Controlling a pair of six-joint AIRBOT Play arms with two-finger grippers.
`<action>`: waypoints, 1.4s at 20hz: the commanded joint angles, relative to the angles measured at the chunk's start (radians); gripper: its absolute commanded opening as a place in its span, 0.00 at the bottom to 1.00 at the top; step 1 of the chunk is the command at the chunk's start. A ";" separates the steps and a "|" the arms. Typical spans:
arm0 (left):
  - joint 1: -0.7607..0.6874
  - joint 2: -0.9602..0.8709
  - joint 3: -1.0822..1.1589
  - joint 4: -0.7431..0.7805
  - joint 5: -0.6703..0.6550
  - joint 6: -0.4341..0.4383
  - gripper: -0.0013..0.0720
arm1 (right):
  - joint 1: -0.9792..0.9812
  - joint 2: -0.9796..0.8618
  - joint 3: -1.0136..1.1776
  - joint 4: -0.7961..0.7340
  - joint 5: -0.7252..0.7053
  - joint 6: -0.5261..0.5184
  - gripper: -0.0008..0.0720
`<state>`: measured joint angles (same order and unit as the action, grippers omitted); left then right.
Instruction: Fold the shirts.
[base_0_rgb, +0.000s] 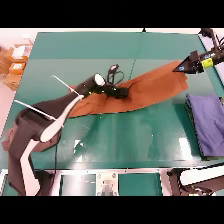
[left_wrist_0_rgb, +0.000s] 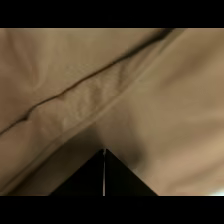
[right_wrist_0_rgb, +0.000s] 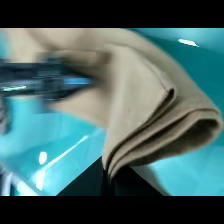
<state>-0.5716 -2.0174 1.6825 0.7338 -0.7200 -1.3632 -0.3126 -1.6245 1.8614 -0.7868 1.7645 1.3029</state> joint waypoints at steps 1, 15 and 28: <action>-0.061 -0.065 0.041 -0.045 0.072 -0.019 0.05 | 0.037 0.084 0.006 0.063 0.025 0.030 0.03; 0.322 0.177 0.340 1.039 -0.923 -0.203 0.05 | 0.462 0.018 -0.003 0.091 -0.365 0.142 0.03; 0.620 0.266 0.323 1.019 -0.993 -0.075 0.05 | 0.832 -0.358 0.038 0.010 -0.795 0.161 0.79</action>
<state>-0.0040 -1.7573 2.0056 1.7576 -1.6871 -1.4605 0.5949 -2.0026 1.8854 -0.6964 0.8474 1.4570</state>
